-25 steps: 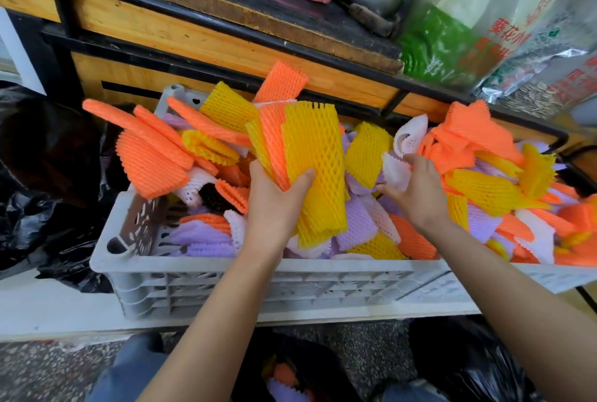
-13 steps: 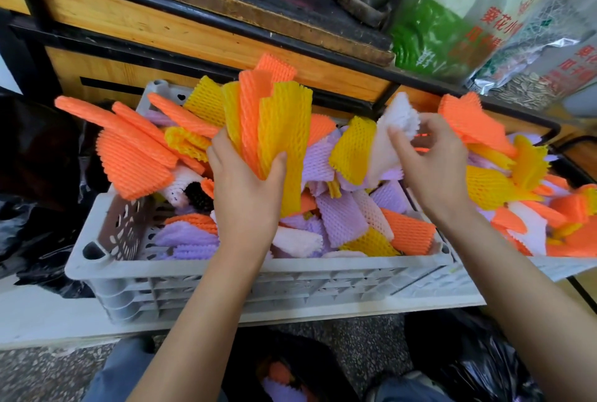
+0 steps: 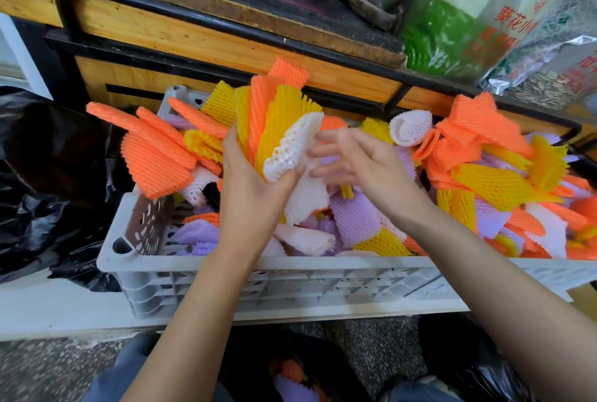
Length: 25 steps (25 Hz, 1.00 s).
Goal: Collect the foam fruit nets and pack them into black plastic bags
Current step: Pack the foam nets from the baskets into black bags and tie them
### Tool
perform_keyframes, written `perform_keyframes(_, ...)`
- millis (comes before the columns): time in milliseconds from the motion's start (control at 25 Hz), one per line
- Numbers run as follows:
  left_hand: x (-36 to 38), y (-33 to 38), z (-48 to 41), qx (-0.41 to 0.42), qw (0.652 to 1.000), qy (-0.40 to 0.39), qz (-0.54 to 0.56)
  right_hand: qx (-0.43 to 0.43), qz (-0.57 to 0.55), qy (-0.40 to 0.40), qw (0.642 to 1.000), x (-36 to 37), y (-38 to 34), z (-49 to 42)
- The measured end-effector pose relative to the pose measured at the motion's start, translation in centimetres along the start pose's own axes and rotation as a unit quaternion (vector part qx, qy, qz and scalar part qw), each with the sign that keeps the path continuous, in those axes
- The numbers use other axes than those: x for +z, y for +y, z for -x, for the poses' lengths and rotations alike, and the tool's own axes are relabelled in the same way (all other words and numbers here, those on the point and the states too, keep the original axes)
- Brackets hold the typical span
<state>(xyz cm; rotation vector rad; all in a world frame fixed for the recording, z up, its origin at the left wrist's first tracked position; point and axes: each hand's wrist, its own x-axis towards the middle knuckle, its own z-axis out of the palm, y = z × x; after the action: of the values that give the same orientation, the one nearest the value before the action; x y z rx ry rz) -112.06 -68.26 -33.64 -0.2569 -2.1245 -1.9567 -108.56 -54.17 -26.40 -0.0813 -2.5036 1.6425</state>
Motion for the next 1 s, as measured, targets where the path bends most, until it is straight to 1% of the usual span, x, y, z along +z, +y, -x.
perform_keyframes(40, -0.3, -0.2, -0.2, 0.002, 1.000, 0.009, -0.004, -0.021, 0.065, 0.048, 0.996, -0.8, 1.1, -0.7)
perform_keyframes(80, -0.6, -0.3, -0.3, 0.003, 1.000, 0.014, -0.009, -0.031, 0.153, 0.093, 0.983, -1.9, 2.5, -1.6)
perform_keyframes(120, -0.9, -0.3, -0.4, 0.003, 1.000, 0.016, -0.012, -0.027, 0.249, 0.107, 0.962, -3.2, 4.1, -2.5)
perform_keyframes(200, -1.2, -0.1, -0.4, -0.003, 1.000, 0.014, -0.019, 0.015, 0.426, 0.054, 0.903, -5.0, 7.1, -3.9)
perform_keyframes(240, -1.3, 0.0, -0.3, -0.006, 1.000, 0.010, -0.023, 0.032, 0.483, 0.034, 0.874, -5.6, 8.3, -4.1)
perform_keyframes(280, -1.5, 0.2, -0.3, -0.008, 1.000, 0.005, -0.025, 0.036, 0.517, 0.037, 0.854, -6.0, 9.3, -4.3)
perform_keyframes(320, -1.6, 0.3, -0.2, -0.010, 1.000, 0.001, -0.024, 0.030, 0.530, 0.060, 0.846, -6.4, 9.9, -4.3)
perform_keyframes(360, -1.9, 0.4, -0.1, -0.012, 1.000, -0.002, -0.019, 0.022, 0.525, 0.094, 0.846, -6.7, 9.9, -4.1)
perform_keyframes(440, -2.5, 0.6, 0.3, -0.015, 1.000, -0.010, -0.019, 0.008, 0.493, 0.148, 0.857, -7.1, 9.3, -3.7)
perform_keyframes(520, -2.9, 0.6, 0.8, -0.009, 0.999, -0.021, -0.035, -0.020, 0.466, 0.167, 0.869, -7.2, 8.2, -2.9)
perform_keyframes(640, -3.2, 0.5, 1.7, 0.012, 0.998, -0.027, -0.060, -0.092, 0.421, 0.175, 0.885, -6.6, 5.9, -0.4)
perform_keyframes(760, -2.8, 0.9, 3.0, 0.029, 0.995, -0.033, -0.084, -0.143, 0.359, 0.181, 0.904, -5.5, 3.1, 3.9)
perform_keyframes(840, -2.0, 1.4, 4.0, 0.033, 0.994, -0.030, -0.096, -0.178, 0.325, 0.181, 0.911, -4.5, 1.7, 7.3)
perform_keyframes(920, -0.8, 1.8, 5.5, 0.042, 0.995, -0.033, -0.089, -0.202, 0.314, 0.145, 0.916, -3.6, 1.7, 10.4)
perform_keyframes(1000, 0.6, 3.1, 7.7, 0.046, 0.995, -0.059, -0.063, -0.201, 0.310, 0.094, 0.924, -3.2, 3.1, 12.8)
